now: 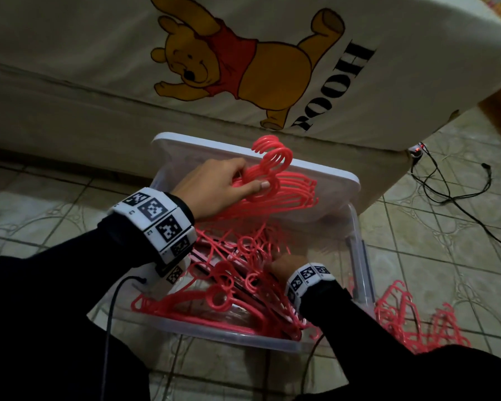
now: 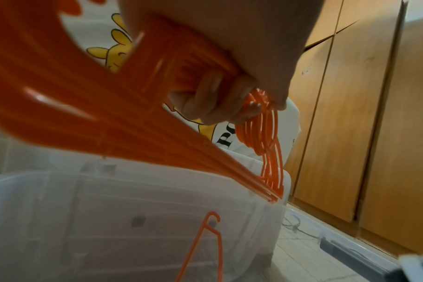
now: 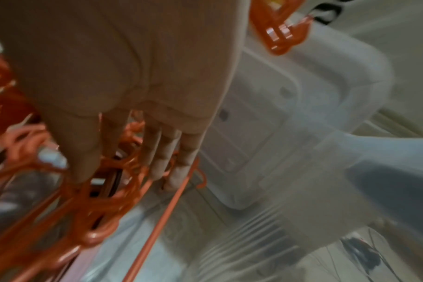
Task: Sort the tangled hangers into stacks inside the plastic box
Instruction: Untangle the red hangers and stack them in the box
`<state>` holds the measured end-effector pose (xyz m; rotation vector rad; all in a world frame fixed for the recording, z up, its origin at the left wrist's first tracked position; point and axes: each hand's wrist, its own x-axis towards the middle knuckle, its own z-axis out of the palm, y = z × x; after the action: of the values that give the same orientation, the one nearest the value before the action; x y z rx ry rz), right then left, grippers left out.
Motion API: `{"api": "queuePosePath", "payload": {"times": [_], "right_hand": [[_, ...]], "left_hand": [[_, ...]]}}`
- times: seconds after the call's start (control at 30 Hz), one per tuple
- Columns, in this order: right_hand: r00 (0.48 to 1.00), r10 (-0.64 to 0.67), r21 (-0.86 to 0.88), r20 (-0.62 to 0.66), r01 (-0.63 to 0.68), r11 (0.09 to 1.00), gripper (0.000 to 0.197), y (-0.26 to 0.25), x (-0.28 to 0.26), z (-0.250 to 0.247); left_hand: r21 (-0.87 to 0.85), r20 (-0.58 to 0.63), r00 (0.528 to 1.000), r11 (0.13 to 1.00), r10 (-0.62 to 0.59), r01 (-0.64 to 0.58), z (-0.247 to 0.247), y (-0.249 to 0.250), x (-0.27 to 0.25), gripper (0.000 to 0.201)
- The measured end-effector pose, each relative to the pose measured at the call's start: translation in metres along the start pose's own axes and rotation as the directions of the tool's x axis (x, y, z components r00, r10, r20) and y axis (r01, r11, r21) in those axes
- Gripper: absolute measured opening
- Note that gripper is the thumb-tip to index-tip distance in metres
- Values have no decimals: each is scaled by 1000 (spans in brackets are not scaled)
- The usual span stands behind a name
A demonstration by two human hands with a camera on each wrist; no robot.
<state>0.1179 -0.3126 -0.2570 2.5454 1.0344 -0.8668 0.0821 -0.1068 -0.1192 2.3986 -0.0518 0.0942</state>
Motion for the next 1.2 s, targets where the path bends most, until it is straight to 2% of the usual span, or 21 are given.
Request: {"api": "queuePosePath", "payload": {"times": [0.1, 0.23, 0.4, 0.57, 0.7, 0.8, 0.9, 0.97, 1.03, 1.13, 1.2], "right_hand": [[1000, 24, -60, -13, -25, 998, 39, -6, 9, 7], [999, 11, -124, -42, -16, 992, 36, -11, 15, 9], [984, -46, -130, -173, 24, 991, 39, -14, 12, 0], [988, -88, -119, -130, 72, 990, 29, 0, 1, -26], [981, -77, -82, -176, 63, 995, 26, 10, -13, -51], [960, -89, -55, -266, 77, 996, 20, 12, -28, -71], [920, -92, 69, -381, 128, 989, 15, 17, -48, -89], [878, -125, 169, -463, 226, 959, 18, 19, -62, -101], [805, -141, 240, -576, 331, 913, 20, 17, -74, -112], [725, -103, 283, -681, 390, 876, 18, 10, -87, -128], [646, -78, 274, -759, 425, 863, 20, 5, -91, -134]], "left_hand": [[-2, 22, 1000, 1000, 8, -8, 1, 2, 1, 62], [38, 23, 1000, 999, 12, -13, 1, 1, 1, 44], [53, 1, 1000, 998, 20, -20, -1, -1, 1, 45], [21, -23, 1000, 1000, 19, -19, -5, -4, 1, 65], [25, -34, 999, 999, 24, -23, -9, -3, -1, 60], [24, -55, 998, 999, 27, -26, -12, 0, -3, 54], [16, -66, 998, 1000, 13, -12, -15, -1, -4, 63], [12, -74, 997, 1000, 18, -18, -17, -2, -4, 65], [-1, -76, 997, 1000, 23, -23, -17, -3, -5, 64], [-14, -65, 998, 1000, 16, -17, -16, -4, -6, 59], [-14, -61, 998, 1000, 10, -11, -14, -4, -6, 55]]}}
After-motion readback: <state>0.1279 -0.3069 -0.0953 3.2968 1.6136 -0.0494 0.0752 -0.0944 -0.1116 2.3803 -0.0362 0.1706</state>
